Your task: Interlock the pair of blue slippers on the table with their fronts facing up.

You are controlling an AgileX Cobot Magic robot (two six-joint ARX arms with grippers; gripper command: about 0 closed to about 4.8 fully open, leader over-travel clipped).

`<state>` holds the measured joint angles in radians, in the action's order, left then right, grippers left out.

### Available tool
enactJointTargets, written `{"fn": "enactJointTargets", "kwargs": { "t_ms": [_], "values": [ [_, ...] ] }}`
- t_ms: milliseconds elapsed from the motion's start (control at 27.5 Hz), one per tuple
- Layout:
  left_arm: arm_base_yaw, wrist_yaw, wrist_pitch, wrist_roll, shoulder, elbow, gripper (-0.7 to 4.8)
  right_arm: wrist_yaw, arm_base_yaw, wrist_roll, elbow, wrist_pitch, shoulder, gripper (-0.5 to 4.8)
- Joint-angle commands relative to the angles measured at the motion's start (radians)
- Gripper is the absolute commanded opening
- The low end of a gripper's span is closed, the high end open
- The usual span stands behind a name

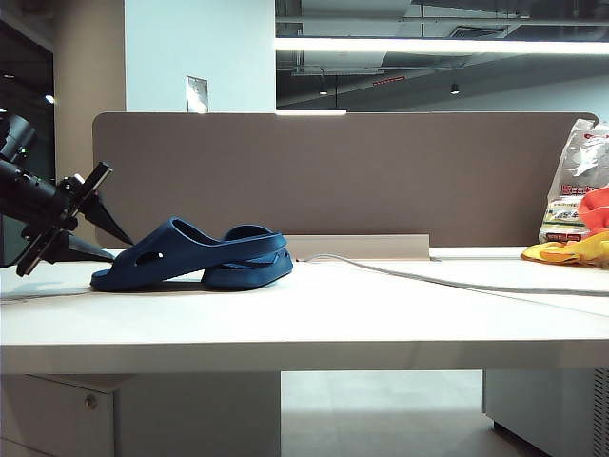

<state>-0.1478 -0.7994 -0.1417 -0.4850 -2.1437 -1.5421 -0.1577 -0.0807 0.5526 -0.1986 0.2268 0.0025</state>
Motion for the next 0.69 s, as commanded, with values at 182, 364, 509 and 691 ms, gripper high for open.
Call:
{"fn": "enactJointTargets", "kwargs": {
  "t_ms": [182, 364, 509, 691],
  "values": [
    [-0.003, -0.045, 0.055, -0.006, -0.030, -0.003, 1.50, -0.001, -0.001, 0.005, -0.006, -0.013, 0.001, -0.01],
    [-0.003, -0.108, 0.053, -0.024, -0.068, -0.003, -0.05, -0.001, -0.001, 0.018, -0.006, -0.014, 0.001, -0.01],
    [-0.005, -0.156, 0.077, -0.041, -0.067, -0.006, -0.06, -0.002, -0.001, 0.020, -0.006, -0.027, 0.001, -0.01],
    [-0.019, -0.232, 0.099, -0.099, -0.040, -0.009, -0.06, -0.002, -0.001, 0.014, -0.007, -0.053, 0.006, -0.01]
  ]
}}
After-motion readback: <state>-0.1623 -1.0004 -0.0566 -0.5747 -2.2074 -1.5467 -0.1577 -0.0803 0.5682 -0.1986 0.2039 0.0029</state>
